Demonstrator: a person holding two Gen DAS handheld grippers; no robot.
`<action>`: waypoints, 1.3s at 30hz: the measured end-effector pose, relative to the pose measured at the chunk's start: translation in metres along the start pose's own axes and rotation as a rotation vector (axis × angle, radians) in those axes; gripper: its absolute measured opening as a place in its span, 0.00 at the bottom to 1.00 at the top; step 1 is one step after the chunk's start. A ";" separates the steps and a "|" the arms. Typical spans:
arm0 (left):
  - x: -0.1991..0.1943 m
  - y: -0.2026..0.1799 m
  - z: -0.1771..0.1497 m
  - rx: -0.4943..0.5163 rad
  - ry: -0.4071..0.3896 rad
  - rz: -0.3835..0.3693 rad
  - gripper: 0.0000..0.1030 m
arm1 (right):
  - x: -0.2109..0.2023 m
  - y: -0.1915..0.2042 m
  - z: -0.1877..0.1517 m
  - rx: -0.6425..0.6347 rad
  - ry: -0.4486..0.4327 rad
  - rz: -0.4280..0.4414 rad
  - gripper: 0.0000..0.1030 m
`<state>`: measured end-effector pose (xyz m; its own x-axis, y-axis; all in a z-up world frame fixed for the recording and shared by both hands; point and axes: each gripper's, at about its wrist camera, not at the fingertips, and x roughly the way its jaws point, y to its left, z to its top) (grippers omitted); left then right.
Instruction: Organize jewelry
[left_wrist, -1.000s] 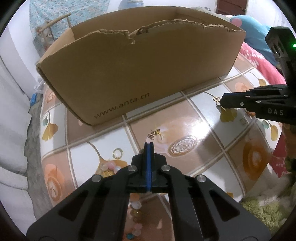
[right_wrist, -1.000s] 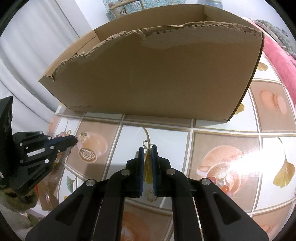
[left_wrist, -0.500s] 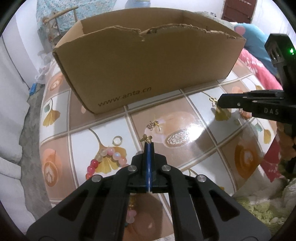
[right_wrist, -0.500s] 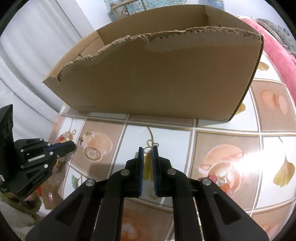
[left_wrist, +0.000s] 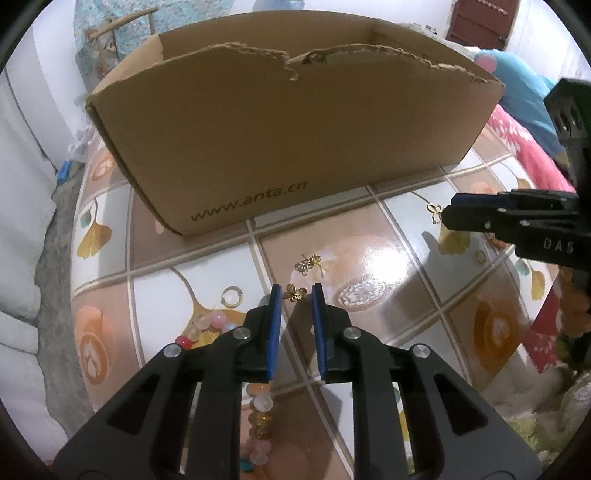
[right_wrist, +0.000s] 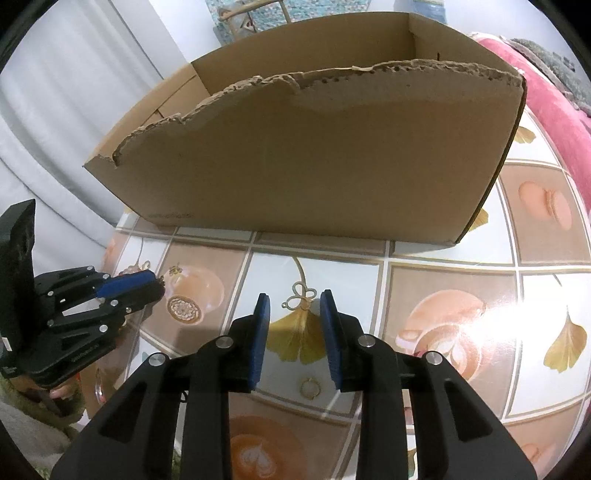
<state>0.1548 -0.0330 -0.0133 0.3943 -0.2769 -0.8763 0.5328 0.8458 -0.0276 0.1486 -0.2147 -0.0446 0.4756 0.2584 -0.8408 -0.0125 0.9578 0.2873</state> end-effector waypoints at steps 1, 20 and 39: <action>0.000 -0.001 0.000 0.009 0.000 0.005 0.15 | 0.000 0.000 0.000 0.000 -0.001 0.000 0.27; 0.003 -0.015 0.000 0.083 -0.029 0.022 0.11 | 0.001 0.001 -0.001 0.001 -0.004 0.002 0.27; 0.000 -0.016 -0.005 0.049 -0.037 0.019 0.11 | 0.019 0.026 0.004 -0.086 0.003 -0.146 0.27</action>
<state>0.1424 -0.0444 -0.0152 0.4316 -0.2787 -0.8579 0.5610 0.8277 0.0133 0.1607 -0.1856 -0.0513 0.4752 0.1159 -0.8722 -0.0190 0.9924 0.1215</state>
